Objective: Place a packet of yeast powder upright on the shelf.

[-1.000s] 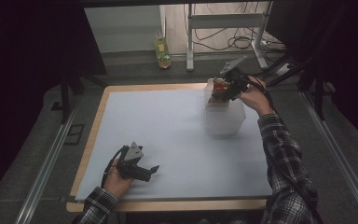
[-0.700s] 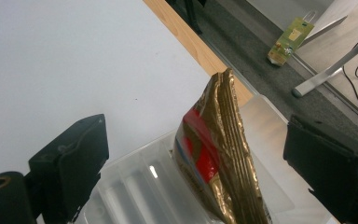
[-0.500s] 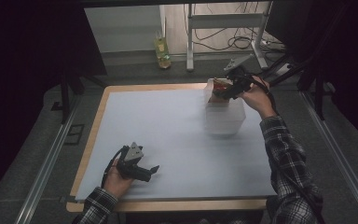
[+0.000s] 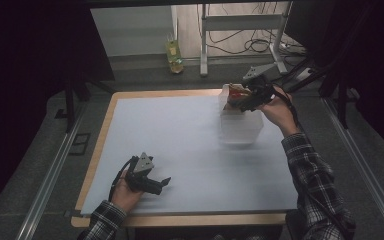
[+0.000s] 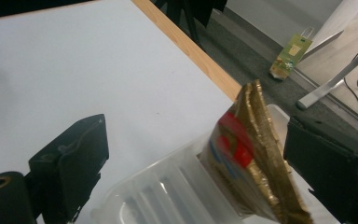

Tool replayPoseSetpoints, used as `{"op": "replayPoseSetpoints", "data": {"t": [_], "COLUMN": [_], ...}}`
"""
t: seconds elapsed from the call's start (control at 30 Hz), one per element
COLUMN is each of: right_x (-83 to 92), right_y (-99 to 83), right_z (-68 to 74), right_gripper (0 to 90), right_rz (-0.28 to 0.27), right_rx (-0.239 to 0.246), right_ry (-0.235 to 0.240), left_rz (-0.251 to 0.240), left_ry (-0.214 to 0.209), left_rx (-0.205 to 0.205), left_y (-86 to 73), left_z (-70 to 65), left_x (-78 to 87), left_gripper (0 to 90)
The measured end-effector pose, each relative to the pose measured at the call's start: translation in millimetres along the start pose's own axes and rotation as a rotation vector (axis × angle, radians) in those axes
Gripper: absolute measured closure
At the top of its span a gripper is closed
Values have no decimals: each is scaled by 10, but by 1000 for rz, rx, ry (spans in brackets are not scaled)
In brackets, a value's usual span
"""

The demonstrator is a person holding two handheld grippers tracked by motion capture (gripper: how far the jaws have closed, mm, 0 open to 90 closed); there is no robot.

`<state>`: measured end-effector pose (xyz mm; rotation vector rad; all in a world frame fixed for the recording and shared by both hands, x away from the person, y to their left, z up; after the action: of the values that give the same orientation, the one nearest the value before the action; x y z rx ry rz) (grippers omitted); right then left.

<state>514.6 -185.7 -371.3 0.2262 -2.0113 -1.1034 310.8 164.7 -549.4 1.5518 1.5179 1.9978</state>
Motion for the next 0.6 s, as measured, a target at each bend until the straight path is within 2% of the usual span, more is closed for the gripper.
{"op": "replayPoseSetpoints", "data": {"t": [0.47, 0.6], "right_x": [152, 204], "right_y": [-125, -154], "right_z": [207, 273], "right_gripper": [45, 25], "right_rz": [-8, -16], "right_rx": [9, -9], "right_ry": [29, 46], "left_rz": [-1, 0], "left_ry": [1, 2], "left_rx": [-1, -3], "left_y": [1, 2], "left_z": [-2, -3], "left_x": [1, 2], "left_gripper": [3, 3]}}
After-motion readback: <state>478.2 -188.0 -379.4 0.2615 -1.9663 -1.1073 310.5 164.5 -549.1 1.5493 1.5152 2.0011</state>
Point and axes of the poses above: each handheld gripper's, and its own axes: x roughly backward along the jaws, y roughly out of its top, z roughly to its left, the point moved 2 cm from there along -x, roughly forward along the jaws, and after that the axes turned 11 degrees about -y, right-handed, at the moved point
